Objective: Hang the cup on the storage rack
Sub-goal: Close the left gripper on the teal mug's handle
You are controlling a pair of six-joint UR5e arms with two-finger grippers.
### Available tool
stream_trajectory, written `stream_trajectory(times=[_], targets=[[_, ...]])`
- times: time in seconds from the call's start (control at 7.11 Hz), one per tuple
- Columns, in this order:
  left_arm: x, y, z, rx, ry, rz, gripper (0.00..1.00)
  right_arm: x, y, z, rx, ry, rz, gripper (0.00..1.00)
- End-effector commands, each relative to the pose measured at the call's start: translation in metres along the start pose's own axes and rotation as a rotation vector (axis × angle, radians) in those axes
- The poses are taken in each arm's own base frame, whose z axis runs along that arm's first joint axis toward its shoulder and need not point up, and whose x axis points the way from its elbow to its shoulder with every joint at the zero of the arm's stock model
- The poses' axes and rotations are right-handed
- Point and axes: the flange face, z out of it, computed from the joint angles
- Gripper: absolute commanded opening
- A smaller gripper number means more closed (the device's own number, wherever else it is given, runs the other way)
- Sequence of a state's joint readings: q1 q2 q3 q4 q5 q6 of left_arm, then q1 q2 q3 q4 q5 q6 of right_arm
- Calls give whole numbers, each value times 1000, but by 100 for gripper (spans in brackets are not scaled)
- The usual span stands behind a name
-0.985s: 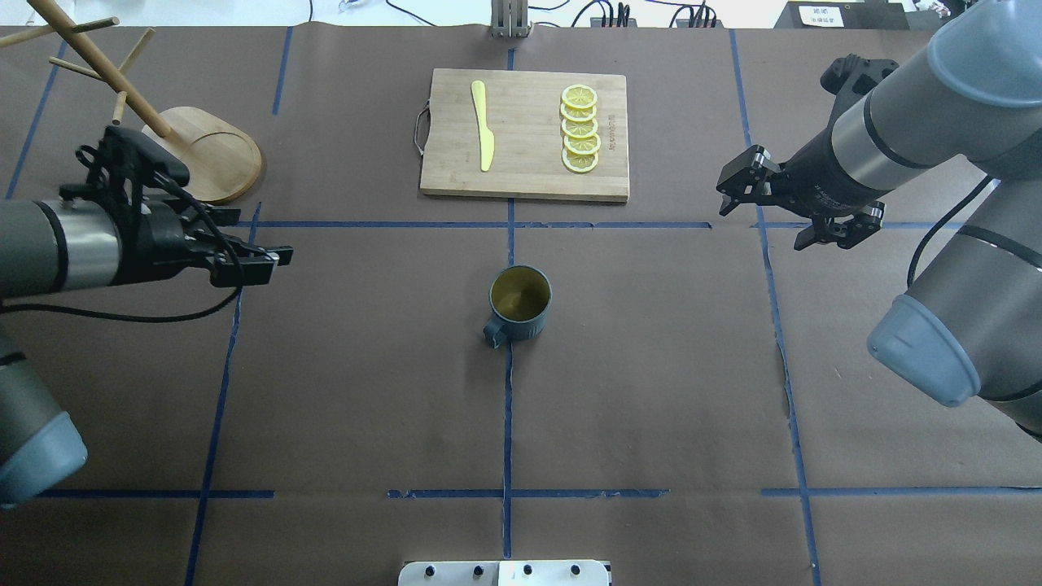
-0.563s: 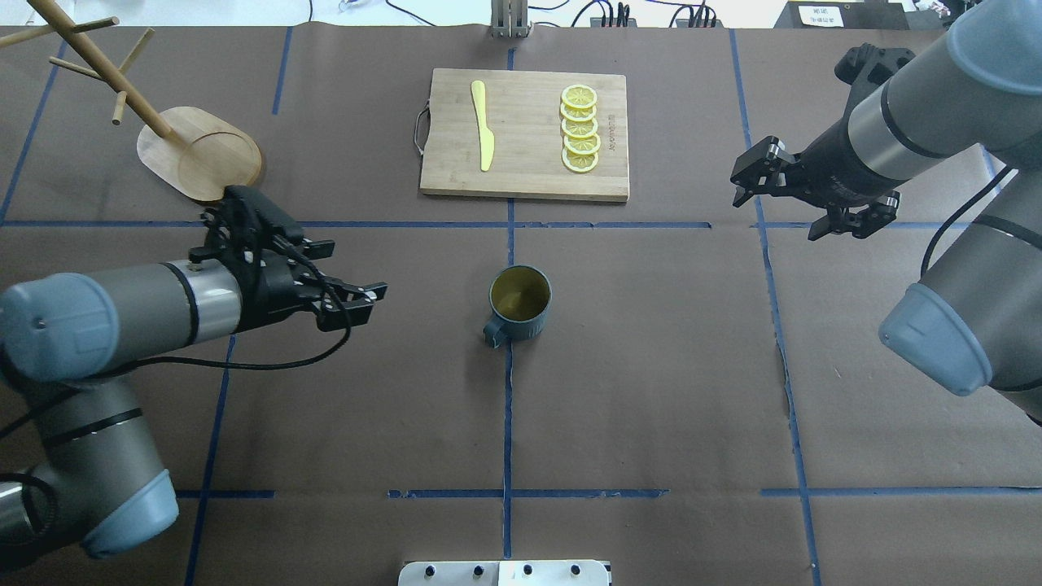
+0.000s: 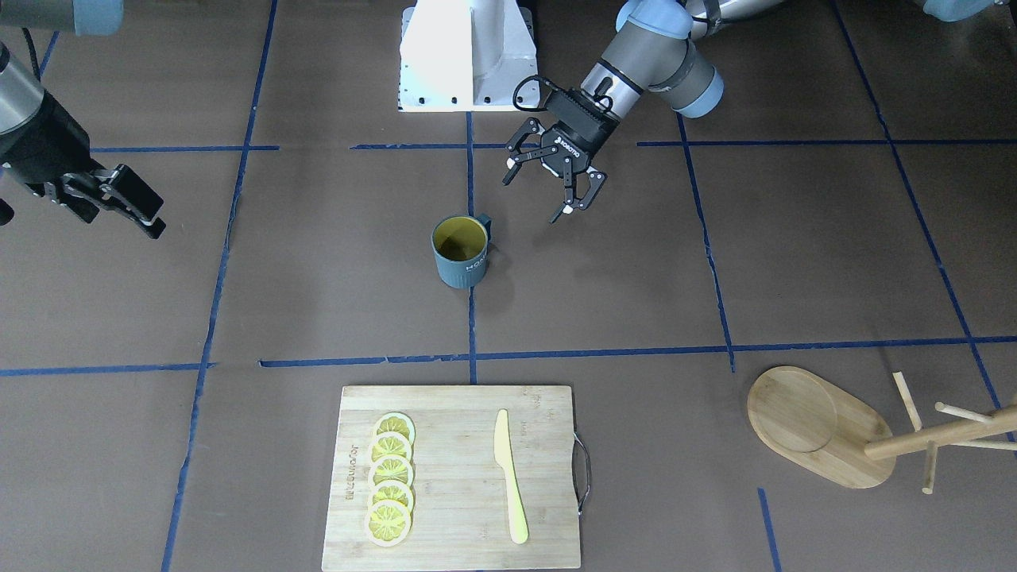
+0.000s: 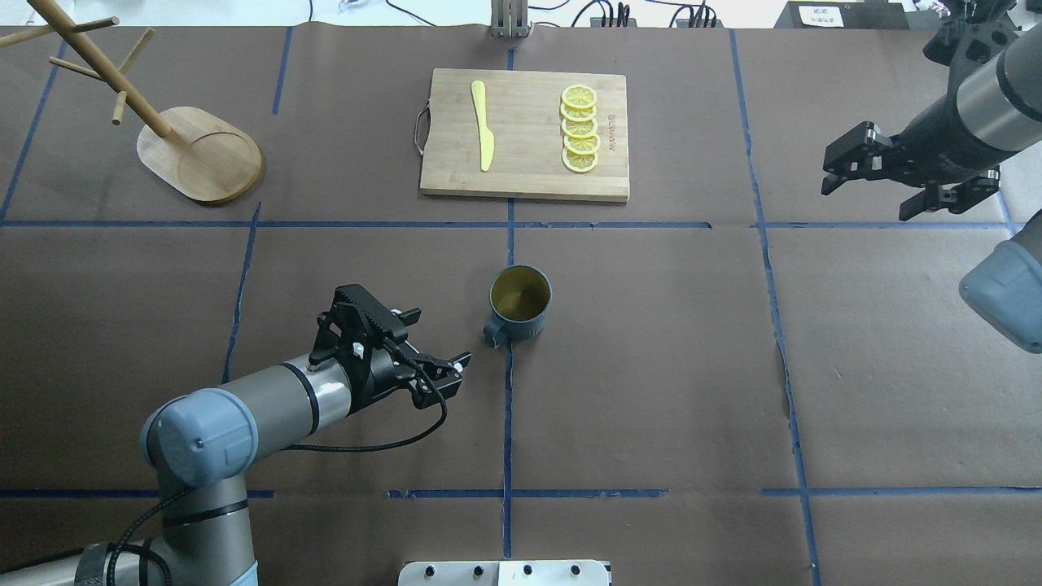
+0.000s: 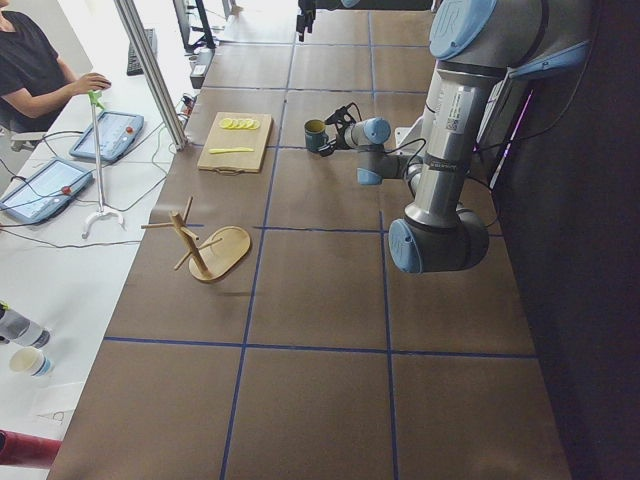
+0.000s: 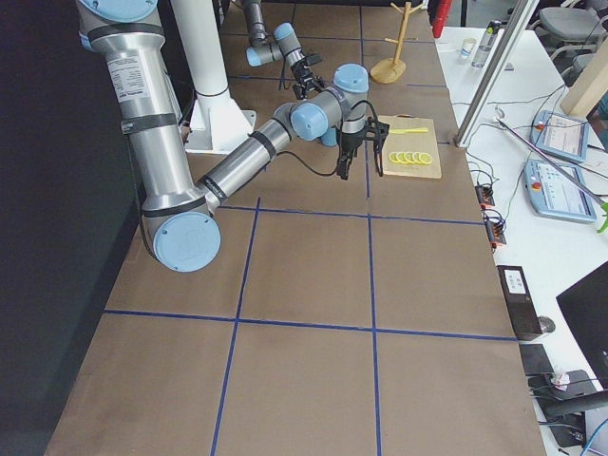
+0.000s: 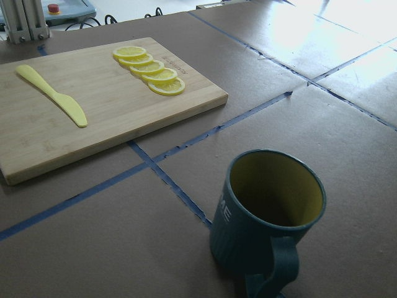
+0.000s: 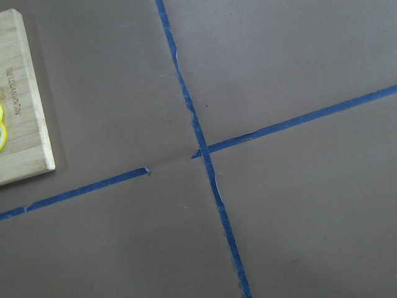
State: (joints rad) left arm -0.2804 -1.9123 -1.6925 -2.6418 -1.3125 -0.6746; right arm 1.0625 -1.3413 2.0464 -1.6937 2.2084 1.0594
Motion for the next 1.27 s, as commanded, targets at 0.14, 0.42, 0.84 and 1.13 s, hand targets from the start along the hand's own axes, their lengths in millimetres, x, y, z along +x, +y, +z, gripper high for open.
stream_trajectory(times=[0.14, 0.42, 0.84, 1.13], targets=[[17, 16, 42, 90, 14, -28, 99, 30, -22, -19, 7, 33, -41, 99], [14, 25, 46, 112, 33, -39, 95, 33, -25, -24, 11, 37, -51, 99], [14, 35, 55, 138, 61, -47, 84, 34, -23, -26, 15, 35, -55, 99], [15, 31, 56, 140, 57, -40, 77, 34, -23, -26, 16, 36, -57, 99]])
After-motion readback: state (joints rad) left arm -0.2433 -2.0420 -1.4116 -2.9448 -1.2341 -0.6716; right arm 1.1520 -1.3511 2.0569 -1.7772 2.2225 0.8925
